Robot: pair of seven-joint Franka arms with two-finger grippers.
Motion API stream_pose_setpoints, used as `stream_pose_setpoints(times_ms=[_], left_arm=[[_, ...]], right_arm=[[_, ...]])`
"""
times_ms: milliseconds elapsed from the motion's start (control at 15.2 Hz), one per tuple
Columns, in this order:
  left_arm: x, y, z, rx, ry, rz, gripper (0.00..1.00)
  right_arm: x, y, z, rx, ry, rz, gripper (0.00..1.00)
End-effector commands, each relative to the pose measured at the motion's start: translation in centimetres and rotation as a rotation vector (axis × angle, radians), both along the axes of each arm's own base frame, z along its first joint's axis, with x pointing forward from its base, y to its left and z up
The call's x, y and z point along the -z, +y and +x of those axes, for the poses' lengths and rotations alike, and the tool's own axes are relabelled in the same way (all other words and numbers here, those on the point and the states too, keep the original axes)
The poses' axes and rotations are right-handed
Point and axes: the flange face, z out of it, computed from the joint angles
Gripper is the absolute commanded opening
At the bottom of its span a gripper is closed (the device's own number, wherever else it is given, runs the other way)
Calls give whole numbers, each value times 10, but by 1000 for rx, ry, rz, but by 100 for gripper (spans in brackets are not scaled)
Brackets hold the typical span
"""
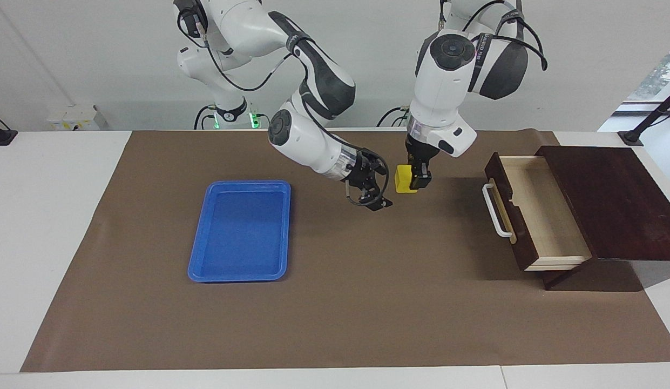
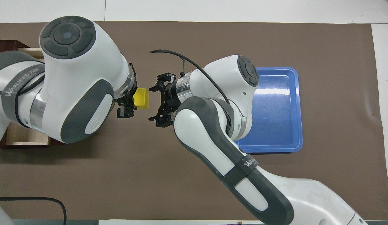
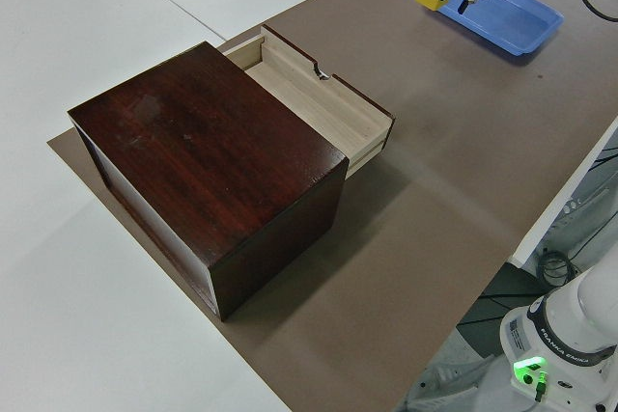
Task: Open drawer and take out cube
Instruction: 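Grasp the yellow cube with the right gripper beside the left gripper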
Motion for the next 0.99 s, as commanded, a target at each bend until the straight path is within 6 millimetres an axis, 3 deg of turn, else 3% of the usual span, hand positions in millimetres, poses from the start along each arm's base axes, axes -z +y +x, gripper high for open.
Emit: stream_pose_setpoints(times_ms=[0,132,329,922], left_arm=[[-2,-3,0,-9,-6,22,0],[-3,-3,0,-9,-7,21,0],[-3,-3,-1,-8,-7,21,0],[-3,-2,-1,-9,-7,21,0]], right_arm=[[0,3,3,-11,-22,-29,100],[-3,5,3,-12,-17,-27,100],[-23,3,5,-31,-24,-11,100],[-29,4,2,-37,-18,-1,100]])
